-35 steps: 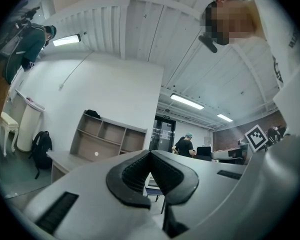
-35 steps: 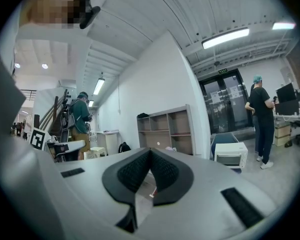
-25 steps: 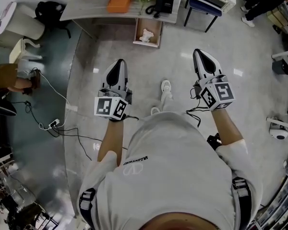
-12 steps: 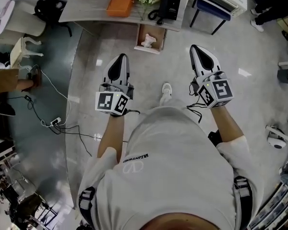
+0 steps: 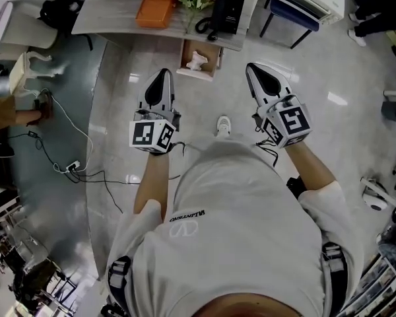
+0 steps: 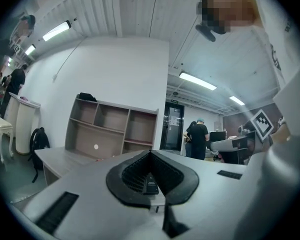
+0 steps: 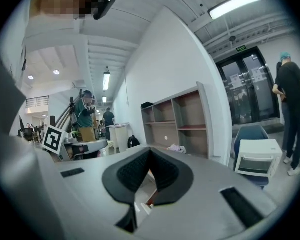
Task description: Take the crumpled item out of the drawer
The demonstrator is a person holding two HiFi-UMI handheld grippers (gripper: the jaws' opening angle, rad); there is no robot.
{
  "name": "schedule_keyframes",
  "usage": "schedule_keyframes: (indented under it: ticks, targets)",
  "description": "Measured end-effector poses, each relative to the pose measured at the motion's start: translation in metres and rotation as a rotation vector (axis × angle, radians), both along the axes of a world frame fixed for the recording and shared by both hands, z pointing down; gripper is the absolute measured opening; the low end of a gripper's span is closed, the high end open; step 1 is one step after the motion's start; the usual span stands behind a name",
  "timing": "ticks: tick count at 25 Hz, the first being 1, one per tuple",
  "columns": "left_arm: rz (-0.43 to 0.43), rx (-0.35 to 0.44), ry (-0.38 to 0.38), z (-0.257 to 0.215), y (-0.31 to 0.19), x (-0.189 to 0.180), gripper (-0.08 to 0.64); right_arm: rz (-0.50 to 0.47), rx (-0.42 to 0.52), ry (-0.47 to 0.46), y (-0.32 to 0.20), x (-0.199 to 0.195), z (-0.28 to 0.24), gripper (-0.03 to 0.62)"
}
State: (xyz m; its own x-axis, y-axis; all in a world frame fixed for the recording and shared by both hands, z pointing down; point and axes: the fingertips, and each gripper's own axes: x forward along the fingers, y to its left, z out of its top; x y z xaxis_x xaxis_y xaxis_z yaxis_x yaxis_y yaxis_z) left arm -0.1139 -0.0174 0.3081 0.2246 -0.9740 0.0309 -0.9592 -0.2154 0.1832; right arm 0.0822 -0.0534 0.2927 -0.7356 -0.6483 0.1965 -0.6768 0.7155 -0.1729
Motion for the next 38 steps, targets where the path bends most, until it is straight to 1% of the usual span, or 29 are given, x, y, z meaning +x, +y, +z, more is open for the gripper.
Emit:
schedule_keyframes:
  ticks: [3, 7, 10, 12, 17, 22, 27, 30, 34, 38]
  targets:
    - [-0.011, -0.028, 0.033, 0.008, -0.014, 0.001, 0.002, -0.068, -0.036, -0.015, -0.004, -0.017, 0.008, 0.002]
    - [-0.041, -0.059, -0.009, 0.031, -0.029, -0.003, 0.002, -0.126, -0.048, -0.004, -0.013, -0.039, 0.019, 0.002]
    - [-0.047, -0.111, -0.007, 0.059, -0.04, -0.008, 0.002, -0.148, -0.056, 0.016, -0.017, -0.055, 0.033, 0.002]
    - [-0.04, -0.144, -0.019, 0.078, -0.047, -0.01, 0.002, -0.162, -0.067, 0.036, -0.02, -0.067, 0.047, 0.002]
    - [-0.001, -0.216, -0.049, 0.122, -0.068, -0.011, 0.002, -0.16, -0.114, 0.092, -0.039, -0.092, 0.097, 0.002]
    - [0.031, -0.278, -0.037, 0.164, -0.087, -0.013, 0.002, -0.143, -0.186, 0.112, -0.057, -0.113, 0.148, 0.002]
    - [0.072, -0.32, -0.035, 0.218, -0.108, -0.01, 0.002, -0.144, -0.18, 0.173, -0.07, -0.129, 0.205, 0.002]
    - [0.076, -0.348, -0.031, 0.247, -0.119, -0.008, 0.002, -0.137, -0.217, 0.194, -0.07, -0.131, 0.237, 0.002]
    - [0.084, -0.411, 0.014, 0.288, -0.122, -0.006, 0.002, -0.132, -0.261, 0.203, -0.067, -0.133, 0.267, 0.002]
    - [0.055, -0.464, 0.009, 0.327, -0.126, -0.013, 0.002, -0.106, -0.292, 0.2, -0.076, -0.139, 0.299, 0.002]
